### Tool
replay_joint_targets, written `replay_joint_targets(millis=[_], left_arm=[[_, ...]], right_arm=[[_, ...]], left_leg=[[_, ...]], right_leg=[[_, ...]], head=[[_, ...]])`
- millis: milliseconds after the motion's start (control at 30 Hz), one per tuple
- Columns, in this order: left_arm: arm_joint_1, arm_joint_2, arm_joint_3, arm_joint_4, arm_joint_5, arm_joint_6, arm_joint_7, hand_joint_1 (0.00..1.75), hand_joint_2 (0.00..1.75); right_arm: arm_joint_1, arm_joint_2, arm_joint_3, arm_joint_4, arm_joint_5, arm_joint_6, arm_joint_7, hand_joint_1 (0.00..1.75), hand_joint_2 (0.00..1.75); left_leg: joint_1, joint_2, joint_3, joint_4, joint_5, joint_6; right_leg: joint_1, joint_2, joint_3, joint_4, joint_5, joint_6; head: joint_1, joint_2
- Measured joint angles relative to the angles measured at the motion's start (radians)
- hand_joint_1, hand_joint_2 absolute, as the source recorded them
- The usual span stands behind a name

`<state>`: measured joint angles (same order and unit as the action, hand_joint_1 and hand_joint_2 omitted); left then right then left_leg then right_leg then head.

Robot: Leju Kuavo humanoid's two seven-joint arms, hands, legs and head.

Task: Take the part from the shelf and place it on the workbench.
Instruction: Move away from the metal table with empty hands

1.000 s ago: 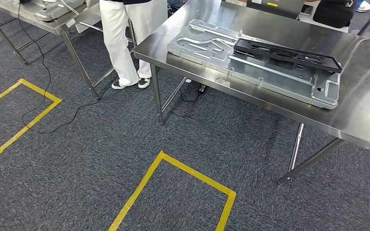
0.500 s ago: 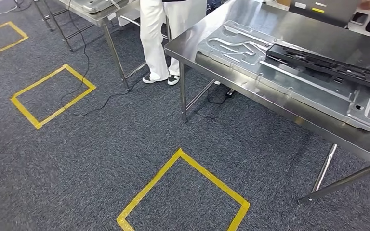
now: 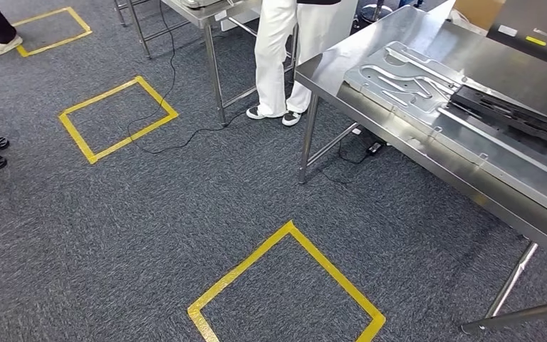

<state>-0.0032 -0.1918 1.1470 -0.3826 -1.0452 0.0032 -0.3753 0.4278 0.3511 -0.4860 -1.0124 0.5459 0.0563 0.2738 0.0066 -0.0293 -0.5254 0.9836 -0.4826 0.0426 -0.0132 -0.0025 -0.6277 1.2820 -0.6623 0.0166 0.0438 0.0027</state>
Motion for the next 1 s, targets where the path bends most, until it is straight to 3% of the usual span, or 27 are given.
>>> replay_joint_targets(millis=[33,67,100,133,200,267,300,333,400,467,500,533,600,667,700,767,800,867,933,967,1000], left_arm=[[0.001,-0.001,0.001,0.0,-0.004,0.001,0.001,0.0,0.0],[0.001,-0.002,0.002,0.0,-0.008,0.002,0.001,0.0,0.0],[0.0,-0.004,0.003,0.0,-0.012,0.004,0.001,0.0,0.0],[-0.001,-0.006,0.003,0.0,-0.014,0.007,0.001,0.0,0.0],[-0.005,-0.008,0.004,0.0,-0.02,0.011,-0.002,0.0,0.0],[-0.006,-0.008,0.005,0.0,-0.025,0.013,-0.005,0.0,0.0],[-0.005,-0.008,0.006,0.0,-0.026,0.014,-0.007,0.0,0.0],[-0.005,-0.008,0.007,0.0,-0.028,0.015,-0.009,0.0,0.0],[-0.008,-0.009,0.01,0.0,-0.035,0.017,-0.011,0.0,0.0],[-0.011,-0.01,0.011,0.0,-0.043,0.019,-0.011,0.0,0.0],[-0.01,-0.01,0.012,0.001,-0.047,0.021,-0.011,0.0,0.0],[-0.009,-0.01,0.013,0.001,-0.052,0.023,-0.011,0.0,0.0],[-0.008,-0.01,0.014,0.002,-0.063,0.031,-0.01,0.0,0.0],[-0.012,-0.011,0.014,0.003,-0.072,0.04,-0.011,0.0,0.0],[-0.014,-0.013,0.014,0.003,-0.076,0.044,-0.011,0.0,0.0],[-0.013,-0.016,0.014,0.007,-0.083,0.054,-0.01,0.0,0.0],[-0.012,-0.018,0.014,0.011,-0.087,0.059,-0.01,0.0,0.0],[-0.015,-0.021,0.014,0.019,-0.093,0.068,-0.01,0.0,0.0],[-0.02,-0.022,0.014,0.026,-0.097,0.073,-0.011,0.0,0.0],[-0.022,-0.022,0.014,0.03,-0.097,0.075,-0.011,0.0,0.0],[-0.023,-0.022,0.014,0.034,-0.098,0.077,-0.011,0.0,0.0]], right_arm=[[0.0,0.0,-0.004,0.001,0.002,0.001,-0.001,0.0,0.0],[0.0,0.0,-0.008,0.001,0.003,0.002,-0.002,0.0,0.0],[-0.001,0.0,-0.012,0.002,0.004,0.003,-0.003,0.0,0.0],[-0.002,0.0,-0.016,0.004,0.005,0.005,-0.006,0.0,0.0],[-0.005,0.0,-0.023,0.008,0.01,0.006,-0.013,0.0,0.0],[-0.007,0.0,-0.028,0.011,0.016,0.008,-0.021,0.0,0.0],[-0.008,0.0,-0.03,0.013,0.019,0.009,-0.027,0.0,0.0],[-0.009,0.0,-0.033,0.014,0.022,0.009,-0.034,0.0,0.0],[-0.01,0.0,-0.039,0.016,0.028,0.009,-0.051,0.0,0.0],[-0.014,0.0,-0.047,0.019,0.034,0.01,-0.063,0.0,0.0],[-0.017,0.0,-0.053,0.022,0.036,0.01,-0.069,0.0,0.0],[-0.022,0.0,-0.059,0.024,0.039,0.01,-0.075,0.0,0.0],[-0.031,0.0,-0.073,0.029,0.046,0.015,-0.088,0.0,0.0],[-0.038,0.0,-0.089,0.033,0.054,0.025,-0.096,0.0,0.0],[-0.042,0.0,-0.096,0.034,0.057,0.03,-0.097,0.0,0.0],[-0.054,0.0,-0.112,0.039,0.067,0.04,-0.099,0.0,0.0],[-0.059,0.0,-0.122,0.042,0.072,0.044,-0.1,0.0,0.0],[-0.066,0.0,-0.14,0.05,0.08,0.048,-0.103,0.0,0.0],[-0.069,0.0,-0.157,0.059,0.087,0.05,-0.106,0.0,0.0],[-0.07,0.0,-0.164,0.064,0.091,0.051,-0.107,0.0,0.0],[-0.071,0.0,-0.171,0.068,0.095,0.052,-0.107,0.0,0.0]], left_leg=[[0.0,-0.014,0.0,0.003,-0.001,-0.001],[0.0,-0.029,0.0,0.007,-0.002,-0.003],[0.0,-0.042,-0.002,0.012,-0.004,-0.006],[-0.001,-0.054,-0.005,0.018,-0.006,-0.01],[0.0,-0.074,-0.015,0.025,-0.007,-0.022],[0.005,-0.091,-0.021,0.025,-0.005,-0.035],[0.005,-0.082,-0.025,0.031,-0.01,-0.041],[0.005,-0.061,-0.037,0.055,-0.026,-0.046],[0.006,-0.005,-0.086,0.159,-0.085,-0.055],[0.008,0.017,-0.143,0.277,-0.135,-0.062],[0.009,0.021,-0.153,0.298,-0.135,-0.064],[0.009,0.025,-0.143,0.281,-0.117,-0.064],[0.007,0.051,-0.071,0.151,-0.054,-0.057],[0.0,0.081,-0.012,0.038,-0.018,-0.043],[-0.004,0.086,-0.003,0.017,-0.015,-0.037],[-0.006,0.069,-0.004,0.01,-0.012,-0.025],[-0.005,0.061,-0.002,0.004,-0.007,-0.019],[0.001,0.045,0.003,-0.008,0.004,-0.005],[0.0,0.026,0.001,-0.01,0.008,0.002],[-0.001,0.015,0.0,-0.009,0.008,0.003],[-0.002,0.002,-0.001,-0.007,0.008,0.002]], right_leg=[[0.0,0.003,0.011,-0.027,0.03,-0.001],[-0.001,0.013,0.038,-0.088,0.071,-0.004],[-0.002,0.038,0.068,-0.155,0.104,-0.008],[-0.003,0.062,0.09,-0.21,0.125,-0.011],[-0.002,0.09,0.106,-0.255,0.133,-0.018],[0.001,0.07,0.108,-0.261,0.136,-0.028],[0.0,0.058,0.112,-0.267,0.139,-0.034],[-0.002,0.045,0.114,-0.272,0.142,-0.042],[-0.002,0.015,0.116,-0.278,0.144,-0.052],[0.002,-0.016,0.115,-0.278,0.143,-0.055],[0.003,-0.031,0.114,-0.278,0.141,-0.054],[0.003,-0.045,0.115,-0.278,0.14,-0.053],[0.004,-0.069,0.12,-0.278,0.137,-0.049],[0.007,-0.088,0.125,-0.277,0.132,-0.039],[0.007,-0.096,0.127,-0.277,0.13,-0.033],[0.008,-0.109,0.133,-0.28,0.129,-0.022],[0.006,-0.1,0.134,-0.276,0.125,-0.016],[0.003,-0.053,0.113,-0.223,0.086,-0.006],[0.0,-0.009,0.052,-0.097,0.019,-0.003],[-0.001,-0.003,0.019,-0.034,-0.003,-0.002],[-0.001,-0.001,-0.001,0.001,-0.006,-0.002]], head=[[0.0,0.0],[0.0,0.0],[0.0,0.0],[0.0,0.0],[0.0,0.0],[0.0,0.0],[0.0,0.0],[0.0,0.0],[-0.001,0.0],[-0.001,0.0],[-0.001,0.0],[-0.001,0.0],[-0.001,0.0],[-0.001,0.0],[-0.001,0.0],[-0.001,0.0],[-0.001,0.0],[-0.001,0.0],[-0.001,0.0],[-0.001,0.0],[-0.001,0.0]])
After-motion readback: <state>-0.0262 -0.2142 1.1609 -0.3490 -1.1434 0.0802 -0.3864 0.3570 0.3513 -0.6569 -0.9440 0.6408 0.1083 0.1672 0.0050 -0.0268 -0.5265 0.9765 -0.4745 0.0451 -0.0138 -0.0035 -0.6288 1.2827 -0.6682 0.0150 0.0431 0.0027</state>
